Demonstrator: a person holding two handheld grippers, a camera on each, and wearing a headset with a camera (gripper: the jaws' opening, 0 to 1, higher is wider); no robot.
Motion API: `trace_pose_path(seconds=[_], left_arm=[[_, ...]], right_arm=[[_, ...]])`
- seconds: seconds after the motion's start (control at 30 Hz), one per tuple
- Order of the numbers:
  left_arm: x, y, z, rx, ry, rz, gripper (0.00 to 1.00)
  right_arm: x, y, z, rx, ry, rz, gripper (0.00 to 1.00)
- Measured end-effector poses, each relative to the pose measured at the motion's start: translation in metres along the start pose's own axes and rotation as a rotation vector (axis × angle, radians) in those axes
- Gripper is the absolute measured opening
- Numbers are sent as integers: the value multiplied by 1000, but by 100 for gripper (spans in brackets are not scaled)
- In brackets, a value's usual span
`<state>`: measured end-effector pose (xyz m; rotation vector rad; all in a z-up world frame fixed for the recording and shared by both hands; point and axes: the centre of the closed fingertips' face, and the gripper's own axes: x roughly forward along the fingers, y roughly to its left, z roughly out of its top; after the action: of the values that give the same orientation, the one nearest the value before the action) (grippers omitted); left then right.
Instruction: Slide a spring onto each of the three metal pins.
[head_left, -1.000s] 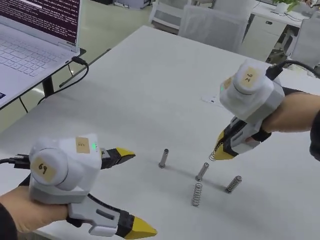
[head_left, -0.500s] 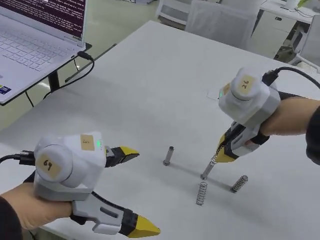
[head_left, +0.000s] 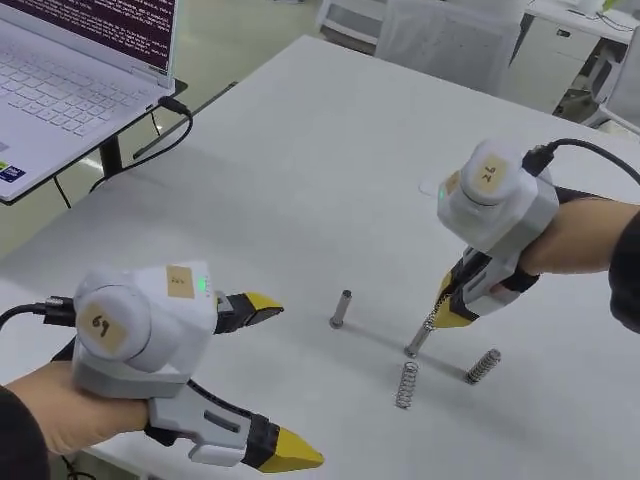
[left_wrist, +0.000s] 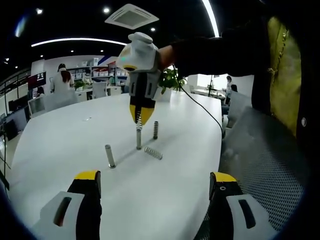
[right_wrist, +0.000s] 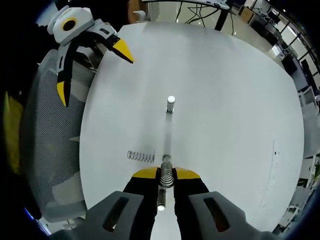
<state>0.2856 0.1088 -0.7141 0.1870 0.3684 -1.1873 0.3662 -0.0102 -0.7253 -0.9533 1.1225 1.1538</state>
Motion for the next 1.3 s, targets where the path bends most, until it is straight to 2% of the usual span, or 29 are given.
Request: trace_pose_path(seconds=[0.57,1.1,1.3], left_arm=[[-1,1,-2,-7,3,-1,85],[-2,3,-4,-13,8,0,84],[-3,3,-5,-15,8,1,84]], right_arm=[[10,-1,-1,-2,10,9,8],[30,-2,-5,14,16,12,8],[43,-5,-10,22,24,7,8]])
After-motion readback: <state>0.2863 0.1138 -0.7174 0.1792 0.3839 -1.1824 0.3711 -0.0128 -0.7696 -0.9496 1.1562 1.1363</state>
